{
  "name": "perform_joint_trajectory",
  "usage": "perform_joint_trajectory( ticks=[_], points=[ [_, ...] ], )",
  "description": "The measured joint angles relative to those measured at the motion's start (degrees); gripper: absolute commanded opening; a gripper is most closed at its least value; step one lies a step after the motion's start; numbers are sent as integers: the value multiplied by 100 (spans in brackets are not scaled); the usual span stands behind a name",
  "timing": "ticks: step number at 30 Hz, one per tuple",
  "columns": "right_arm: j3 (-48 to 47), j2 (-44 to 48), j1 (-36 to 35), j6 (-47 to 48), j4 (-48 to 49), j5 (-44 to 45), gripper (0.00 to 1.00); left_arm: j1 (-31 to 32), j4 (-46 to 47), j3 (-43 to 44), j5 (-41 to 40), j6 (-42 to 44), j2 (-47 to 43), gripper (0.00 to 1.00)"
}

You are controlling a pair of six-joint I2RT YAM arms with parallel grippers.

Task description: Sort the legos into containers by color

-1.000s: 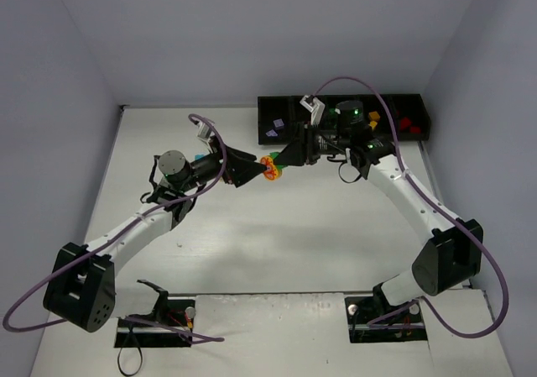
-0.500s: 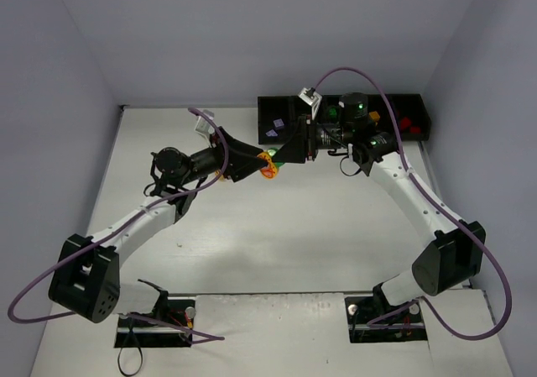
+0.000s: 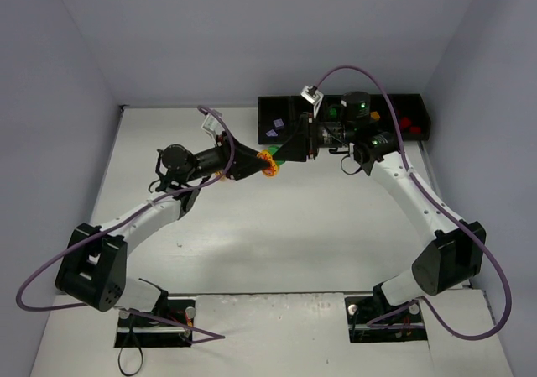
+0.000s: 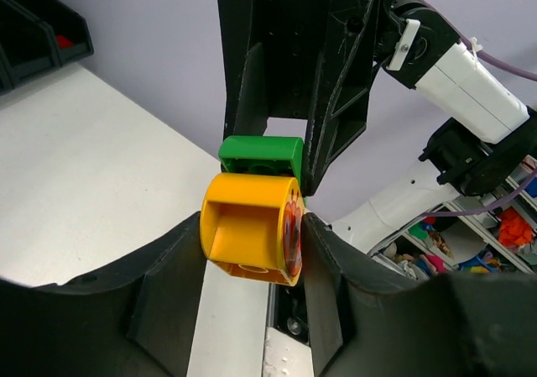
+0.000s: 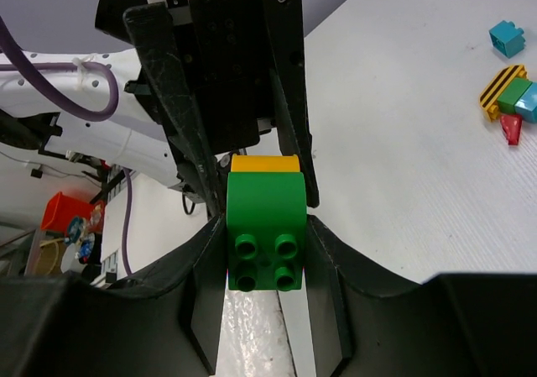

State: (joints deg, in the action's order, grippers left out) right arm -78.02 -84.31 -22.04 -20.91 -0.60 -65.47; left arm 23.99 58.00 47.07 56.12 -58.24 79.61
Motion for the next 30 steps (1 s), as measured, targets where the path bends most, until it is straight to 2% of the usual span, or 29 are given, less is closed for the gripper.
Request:
perform_joint_trajectory(
  ticks=[1,4,5,14,21,25,30],
  points=[
    [0,0,0,-2,4,-4,0,2,2,20,13,-33,24,36],
    [-2,0,11,46,39,-63,0,-7,11,83,94,-153,101,6],
    [-2,0,28,52,46,-85,0,-11,24,109,101,-195,125,1],
    [79,2,299,306,55,-225,0,-4,48,146,96,-282,212,0],
    [232,-20,1558,686,125,203,0,-44,81,-63,256,-304,225,0],
    [101,-422,1974,946,203,1397,0,-83,-225,-197,247,-83,205,0],
    [-568,-1773,2031,1176,175,3257,1,-87,-1628,-195,35,796,-120,0]
  ],
)
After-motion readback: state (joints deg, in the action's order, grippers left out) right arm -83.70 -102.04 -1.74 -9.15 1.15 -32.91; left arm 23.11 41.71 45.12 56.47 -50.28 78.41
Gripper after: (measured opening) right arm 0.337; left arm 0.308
